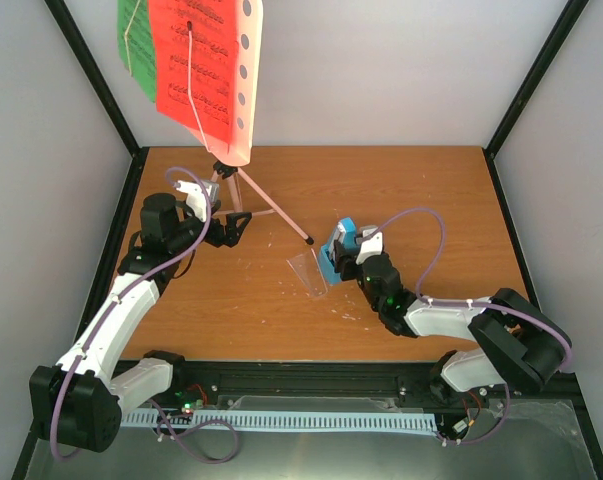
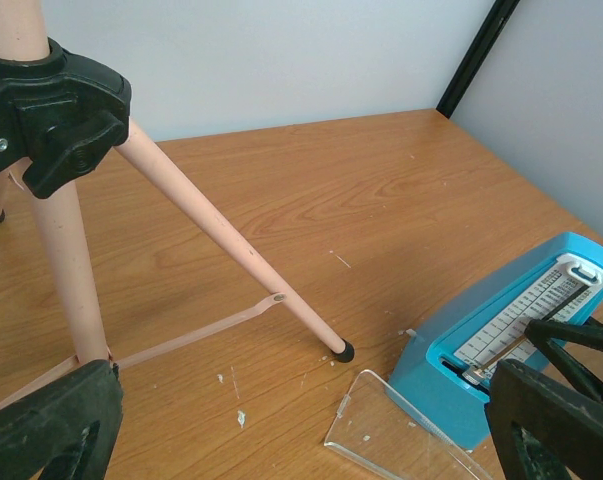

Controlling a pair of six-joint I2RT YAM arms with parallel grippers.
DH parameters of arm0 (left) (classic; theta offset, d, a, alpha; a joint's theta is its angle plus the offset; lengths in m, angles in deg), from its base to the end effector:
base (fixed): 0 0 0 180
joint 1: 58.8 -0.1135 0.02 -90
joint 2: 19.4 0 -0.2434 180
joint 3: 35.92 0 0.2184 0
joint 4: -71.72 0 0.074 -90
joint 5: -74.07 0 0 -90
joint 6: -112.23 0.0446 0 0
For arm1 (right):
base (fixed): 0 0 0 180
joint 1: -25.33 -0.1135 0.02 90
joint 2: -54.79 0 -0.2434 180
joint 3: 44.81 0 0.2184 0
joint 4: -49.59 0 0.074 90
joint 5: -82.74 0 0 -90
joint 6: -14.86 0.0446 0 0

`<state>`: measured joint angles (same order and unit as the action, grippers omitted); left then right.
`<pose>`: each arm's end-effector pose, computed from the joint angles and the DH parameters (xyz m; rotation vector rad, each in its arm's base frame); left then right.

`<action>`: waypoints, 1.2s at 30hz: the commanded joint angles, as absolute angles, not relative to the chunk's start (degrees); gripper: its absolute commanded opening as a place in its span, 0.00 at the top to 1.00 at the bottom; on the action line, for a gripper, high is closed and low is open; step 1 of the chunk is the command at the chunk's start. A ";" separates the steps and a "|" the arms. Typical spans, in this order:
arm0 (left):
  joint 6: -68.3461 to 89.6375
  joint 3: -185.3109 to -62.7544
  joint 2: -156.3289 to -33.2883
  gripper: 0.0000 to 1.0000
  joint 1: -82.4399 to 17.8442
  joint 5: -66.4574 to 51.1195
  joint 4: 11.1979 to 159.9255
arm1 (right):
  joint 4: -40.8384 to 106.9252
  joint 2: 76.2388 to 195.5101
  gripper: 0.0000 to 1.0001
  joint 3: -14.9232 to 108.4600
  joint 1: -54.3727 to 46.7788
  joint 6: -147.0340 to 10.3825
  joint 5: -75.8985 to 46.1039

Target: Pack up the instrument practice props

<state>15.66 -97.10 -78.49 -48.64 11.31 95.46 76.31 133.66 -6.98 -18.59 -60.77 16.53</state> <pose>0.2118 -0.0587 0.2884 0.3787 1.9237 -0.6549 0.1918 0.1598 0.1805 -0.1732 1.8043 0.3477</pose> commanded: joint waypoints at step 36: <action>18.49 -97.98 -79.18 0.02 -42.58 19.45 95.12 | 60.20 106.75 0.00 -7.85 -16.72 -65.27 7.20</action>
